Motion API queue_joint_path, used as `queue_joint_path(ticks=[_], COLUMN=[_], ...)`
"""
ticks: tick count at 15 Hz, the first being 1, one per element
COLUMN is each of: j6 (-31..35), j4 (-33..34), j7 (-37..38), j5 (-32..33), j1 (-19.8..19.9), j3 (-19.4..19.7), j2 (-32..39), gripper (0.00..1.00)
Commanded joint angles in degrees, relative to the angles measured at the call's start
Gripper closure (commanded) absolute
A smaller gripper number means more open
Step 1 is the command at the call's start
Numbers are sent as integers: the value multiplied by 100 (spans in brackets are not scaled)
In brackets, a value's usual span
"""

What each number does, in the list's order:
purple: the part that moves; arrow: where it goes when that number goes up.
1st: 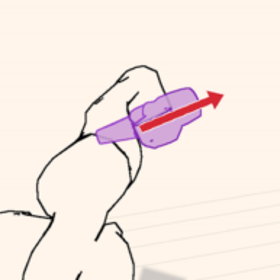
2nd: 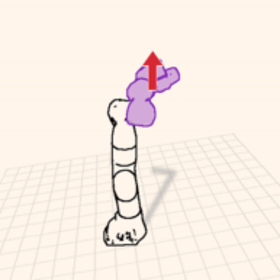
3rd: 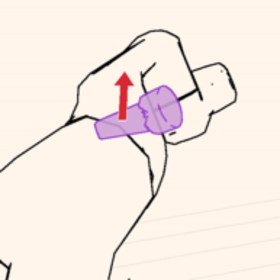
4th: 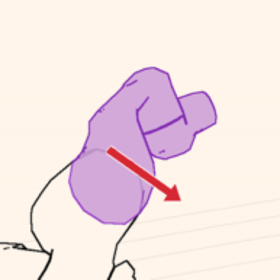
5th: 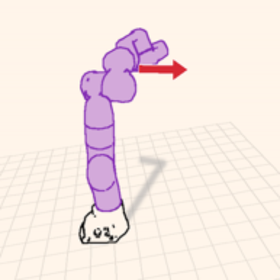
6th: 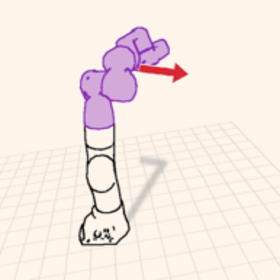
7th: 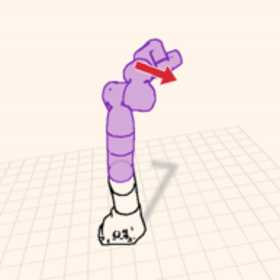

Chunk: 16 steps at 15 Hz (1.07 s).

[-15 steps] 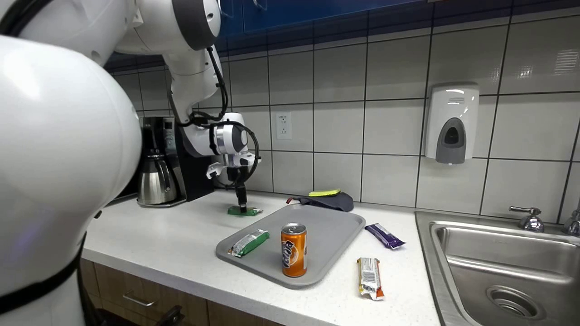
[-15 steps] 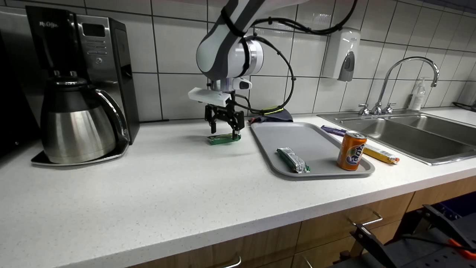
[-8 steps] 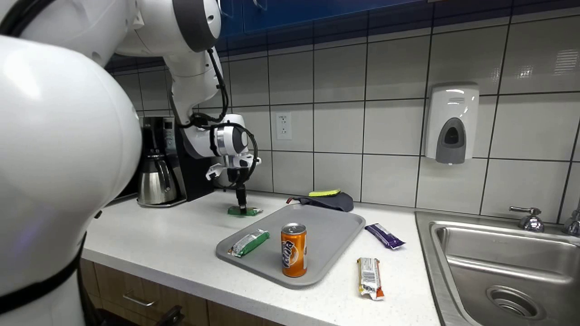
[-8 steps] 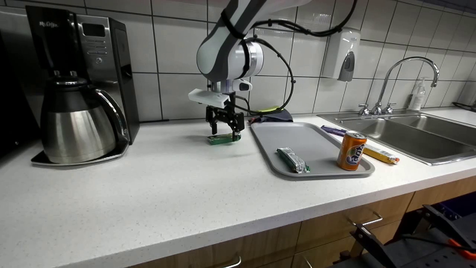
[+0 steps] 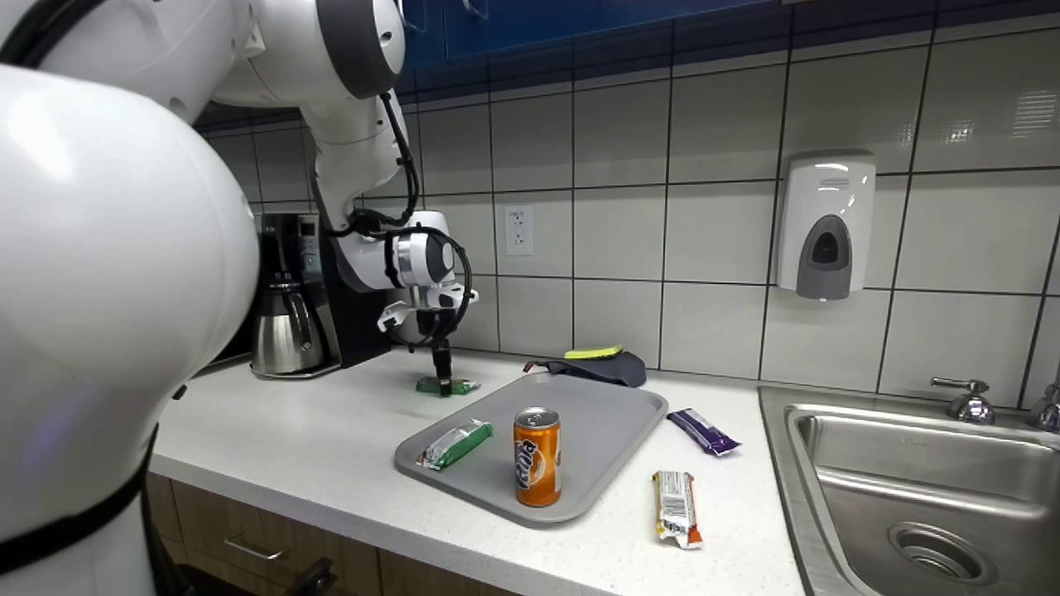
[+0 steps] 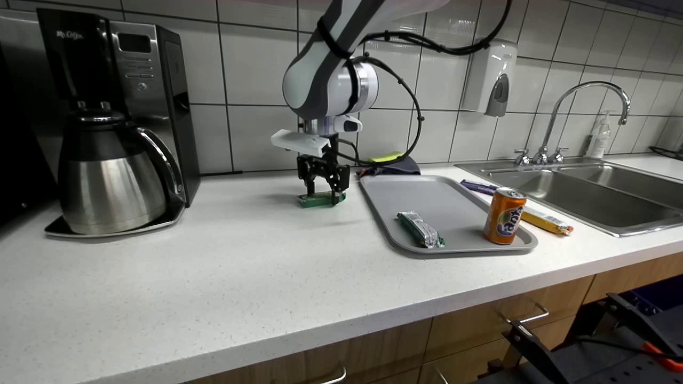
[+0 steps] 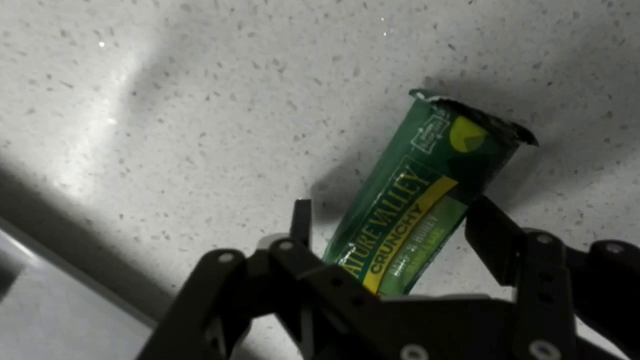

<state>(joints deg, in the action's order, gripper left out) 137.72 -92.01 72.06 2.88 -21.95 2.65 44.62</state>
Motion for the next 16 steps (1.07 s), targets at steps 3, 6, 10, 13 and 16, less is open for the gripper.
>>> queue_joint_path(ticks=[3, 6, 10, 13, 16], j6=[-152, -150, -148, -157, -99], j4=[205, 223, 146, 2, -178], j7=[166, 149, 83, -24, -32], j5=[68, 71, 101, 140, 207], j1=[-48, -47, -53, -71, -110], j3=[62, 59, 42, 4, 10], j2=[82, 53, -43, -184, -337], gripper=[66, 81, 81, 81, 81])
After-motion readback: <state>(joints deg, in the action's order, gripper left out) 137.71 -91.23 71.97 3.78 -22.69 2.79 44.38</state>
